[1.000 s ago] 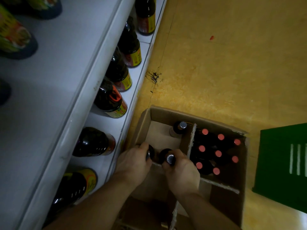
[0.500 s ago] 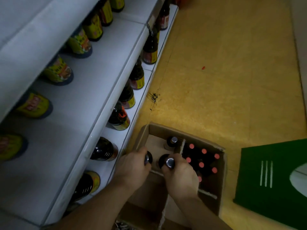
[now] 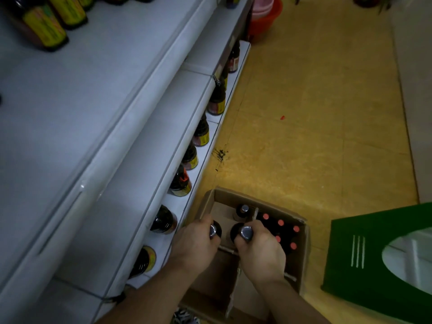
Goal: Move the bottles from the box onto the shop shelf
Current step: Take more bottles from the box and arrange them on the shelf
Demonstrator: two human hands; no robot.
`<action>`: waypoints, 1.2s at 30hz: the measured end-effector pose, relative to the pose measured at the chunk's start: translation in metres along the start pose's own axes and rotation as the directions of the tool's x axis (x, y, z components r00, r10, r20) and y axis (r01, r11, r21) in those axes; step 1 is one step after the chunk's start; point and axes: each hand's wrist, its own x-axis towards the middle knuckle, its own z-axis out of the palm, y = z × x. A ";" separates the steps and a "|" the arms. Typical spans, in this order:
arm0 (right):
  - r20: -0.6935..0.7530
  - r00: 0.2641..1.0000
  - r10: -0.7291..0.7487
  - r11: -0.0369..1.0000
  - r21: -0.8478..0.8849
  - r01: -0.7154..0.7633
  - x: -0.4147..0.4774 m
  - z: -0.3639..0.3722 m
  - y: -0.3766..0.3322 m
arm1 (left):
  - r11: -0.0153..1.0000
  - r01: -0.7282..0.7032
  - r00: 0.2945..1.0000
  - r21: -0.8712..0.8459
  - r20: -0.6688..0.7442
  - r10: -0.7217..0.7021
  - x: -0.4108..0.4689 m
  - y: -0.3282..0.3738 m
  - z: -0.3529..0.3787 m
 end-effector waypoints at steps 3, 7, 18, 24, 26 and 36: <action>0.006 1.000 0.000 1.000 0.013 0.000 -0.010 -0.025 -0.010 | 1.000 0.019 1.000 -0.008 -0.010 -0.019 -0.014 0.013 -0.020; -0.002 1.000 -0.007 0.998 0.055 0.007 -0.024 -0.060 -0.026 | 0.999 0.030 0.999 -0.013 -0.041 -0.030 -0.034 0.032 -0.048; -0.053 0.999 -0.003 0.999 0.039 0.005 -0.068 -0.158 -0.063 | 0.997 0.062 0.989 -0.046 -0.129 -0.067 -0.082 0.087 -0.125; -0.067 0.996 -0.062 0.997 0.036 0.065 -0.080 -0.203 -0.069 | 0.993 0.042 0.979 -0.108 -0.194 -0.063 -0.100 0.119 -0.158; -0.071 0.994 -0.089 0.995 0.034 0.091 -0.084 -0.216 -0.069 | 0.993 0.048 0.974 -0.111 -0.213 -0.070 -0.107 0.129 -0.163; -0.032 0.942 -0.333 0.943 0.003 0.334 -0.104 -0.285 -0.041 | 0.973 0.146 0.888 -0.179 -0.409 -0.209 -0.171 0.196 -0.160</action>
